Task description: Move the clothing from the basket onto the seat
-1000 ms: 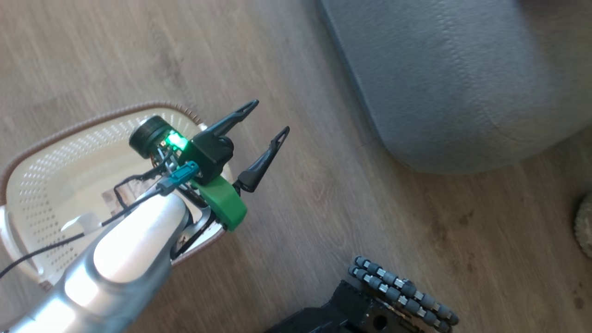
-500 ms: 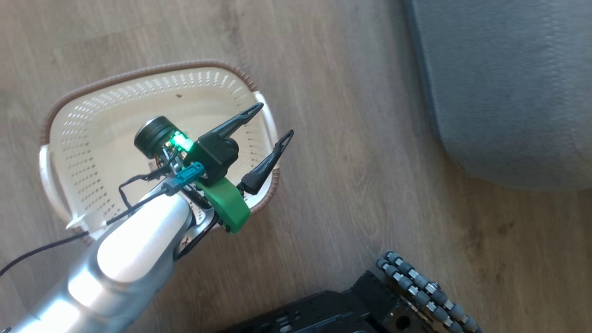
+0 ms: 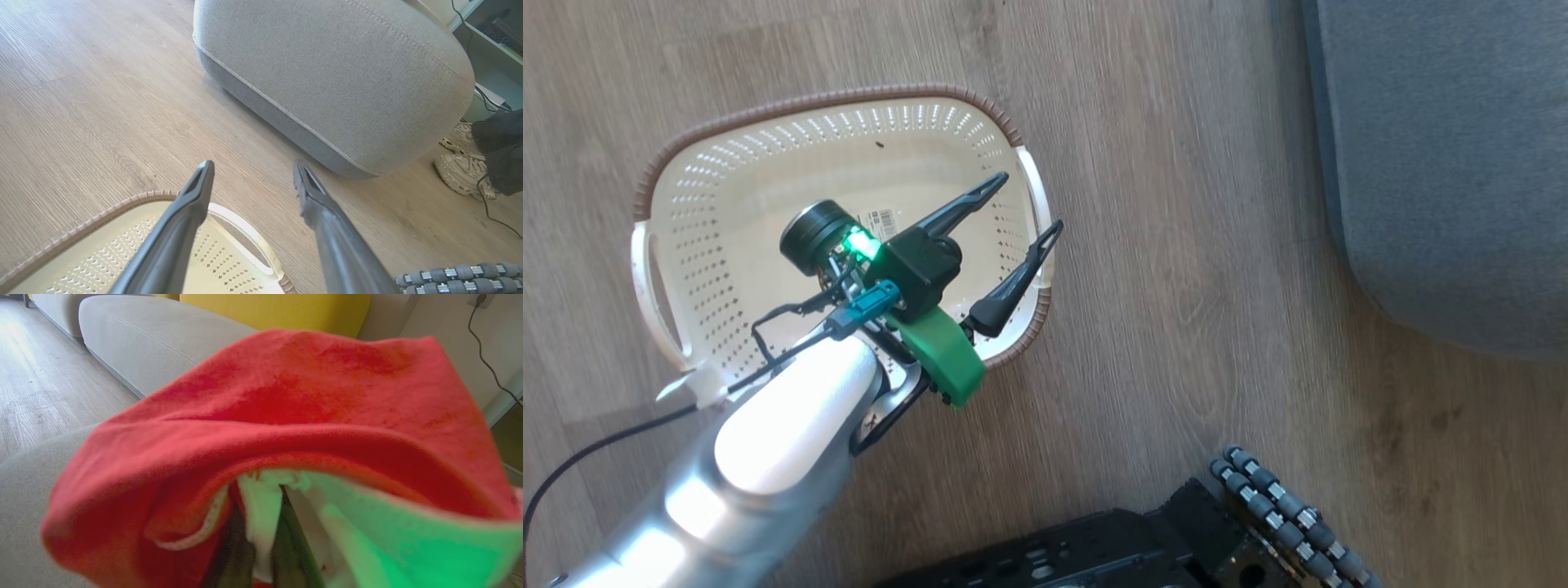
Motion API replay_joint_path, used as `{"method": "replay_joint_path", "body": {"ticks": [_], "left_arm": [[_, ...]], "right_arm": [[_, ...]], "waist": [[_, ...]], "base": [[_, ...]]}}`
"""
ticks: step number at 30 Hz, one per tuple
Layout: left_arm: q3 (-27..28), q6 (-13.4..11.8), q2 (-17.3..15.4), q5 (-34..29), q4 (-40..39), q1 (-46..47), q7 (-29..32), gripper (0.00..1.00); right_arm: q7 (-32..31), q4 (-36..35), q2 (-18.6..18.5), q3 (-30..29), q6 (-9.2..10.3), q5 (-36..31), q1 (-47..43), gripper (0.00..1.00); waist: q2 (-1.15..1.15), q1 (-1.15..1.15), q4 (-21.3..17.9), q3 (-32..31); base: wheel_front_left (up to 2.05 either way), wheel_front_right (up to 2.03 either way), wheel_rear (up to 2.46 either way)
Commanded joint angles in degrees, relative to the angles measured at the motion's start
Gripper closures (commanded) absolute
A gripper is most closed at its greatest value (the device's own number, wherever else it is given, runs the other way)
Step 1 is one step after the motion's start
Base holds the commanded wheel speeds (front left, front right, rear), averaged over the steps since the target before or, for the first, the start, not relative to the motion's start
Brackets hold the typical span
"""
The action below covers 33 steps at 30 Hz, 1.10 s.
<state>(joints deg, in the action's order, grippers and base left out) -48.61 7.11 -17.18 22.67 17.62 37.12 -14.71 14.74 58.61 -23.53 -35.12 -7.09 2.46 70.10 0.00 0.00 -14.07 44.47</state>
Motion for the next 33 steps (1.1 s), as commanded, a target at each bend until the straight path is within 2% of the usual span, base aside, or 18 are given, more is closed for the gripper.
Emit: {"method": "replay_joint_path", "body": {"ticks": [1,10,17,22,27,33], "left_arm": [[2.0,0.3,0.3,-0.4,-1.4,-0.1,-0.3,0.0],[3.4,0.4,2.6,-0.1,-1.1,-1.6,-0.3,0.0],[3.7,0.4,4.0,1.0,-0.9,-3.4,-0.3,0.0],[4.0,0.4,4.6,1.7,-0.6,-5.5,-0.3,0.0],[4.8,0.4,5.7,2.2,-0.5,-7.5,-0.3,0.0],[6.3,0.4,7.0,2.6,-0.1,-10.4,-0.3,0.0]], "right_arm": [[0.2,-2.4,-0.4,0.7,-0.4,1.1,-3.5,0.0],[0.3,-8.4,2.1,3.5,-0.4,5.1,-17.1,0.0],[0.3,-8.4,2.5,5.5,-0.4,6.3,-23.7,0.0],[-0.1,-4.7,2.1,7.0,-0.4,6.9,-26.8,0.0],[-4.0,0.7,2.2,11.3,-0.4,7.5,-27.4,0.0],[-5.8,0.4,2.9,19.7,-0.4,11.8,-29.2,0.0]], "waist": [[0.0,0.0,-0.1,-0.9],[0.0,0.0,0.1,-6.3],[0.0,0.0,1.1,-10.7],[0.0,0.0,1.9,-14.5],[0.0,0.0,3.2,-18.5],[0.0,0.0,5.2,-23.5]], "base": [[0.0,0.0,0.0],[0.0,0.0,0.0],[0.0,0.0,0.0],[0.0,0.0,0.0],[0.0,0.0,0.0],[0.0,0.0,0.0]]}}
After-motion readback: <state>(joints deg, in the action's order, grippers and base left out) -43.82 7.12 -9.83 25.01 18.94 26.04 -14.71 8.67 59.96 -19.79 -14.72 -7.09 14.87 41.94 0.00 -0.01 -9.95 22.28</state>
